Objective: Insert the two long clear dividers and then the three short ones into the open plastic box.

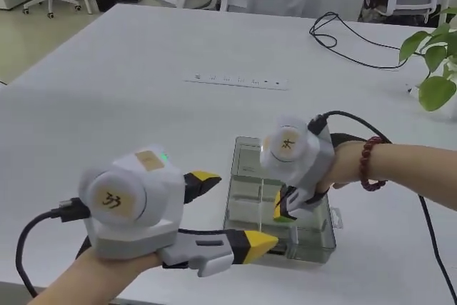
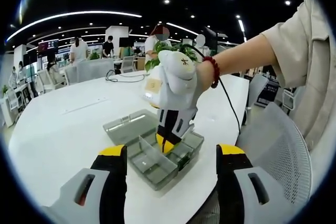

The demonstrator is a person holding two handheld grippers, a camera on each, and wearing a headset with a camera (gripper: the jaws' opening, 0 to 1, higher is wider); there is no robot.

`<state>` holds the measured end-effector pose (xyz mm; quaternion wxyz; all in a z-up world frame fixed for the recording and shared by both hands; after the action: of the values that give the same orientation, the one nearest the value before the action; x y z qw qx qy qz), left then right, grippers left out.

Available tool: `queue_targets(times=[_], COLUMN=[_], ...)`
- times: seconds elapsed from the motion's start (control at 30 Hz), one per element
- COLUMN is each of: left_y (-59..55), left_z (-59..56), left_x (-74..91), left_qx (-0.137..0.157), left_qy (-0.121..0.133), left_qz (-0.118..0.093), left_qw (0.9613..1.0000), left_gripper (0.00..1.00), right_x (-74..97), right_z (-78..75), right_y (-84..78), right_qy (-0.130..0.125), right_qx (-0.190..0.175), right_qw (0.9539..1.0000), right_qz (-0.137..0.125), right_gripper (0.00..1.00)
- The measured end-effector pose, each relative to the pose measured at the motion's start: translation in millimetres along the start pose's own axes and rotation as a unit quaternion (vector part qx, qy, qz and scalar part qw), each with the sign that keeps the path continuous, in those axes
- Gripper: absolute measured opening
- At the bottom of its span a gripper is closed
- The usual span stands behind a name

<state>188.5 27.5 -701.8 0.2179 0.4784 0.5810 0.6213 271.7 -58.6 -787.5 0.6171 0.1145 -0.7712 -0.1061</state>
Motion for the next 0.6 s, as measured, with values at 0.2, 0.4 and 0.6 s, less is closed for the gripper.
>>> queue_targets(times=[0.2, 0.4, 0.6], left_y=[-1.5, 0.5, 1.0], left_z=[-0.4, -0.8, -0.3], left_x=[-0.6, -0.6, 0.7], left_qx=[0.003, 0.003, 0.002], left_qy=[0.002, 0.005, 0.008], left_qz=[0.001, -0.003, -0.002], left_qw=[1.0, 1.0, 1.0], left_gripper=[0.7, 0.72, 0.73], right_x=[1.0, 0.9, 3.0], right_z=[-0.1, 0.2, -2.8], right_y=[-1.3, -1.8, -2.6], right_qy=[0.0, -0.007, -0.017], right_qx=[0.002, -0.023, -0.036], right_qw=[1.0, 0.9997, 0.9992], right_qz=[0.001, 0.0, -0.01], right_gripper=[0.02, 0.03, 0.07])
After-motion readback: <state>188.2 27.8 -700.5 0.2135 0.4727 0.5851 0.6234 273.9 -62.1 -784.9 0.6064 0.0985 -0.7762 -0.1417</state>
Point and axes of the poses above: the centre of the closed fingertips' face, and the gripper's own axes: x roughly backward along the fingers, z roughly to its left, y roughly out of its top, the point moved 5 cm from there along x, roughly backward along the fingers, and after that the axes turned 11 degrees about -y, right-handed, at the moved point
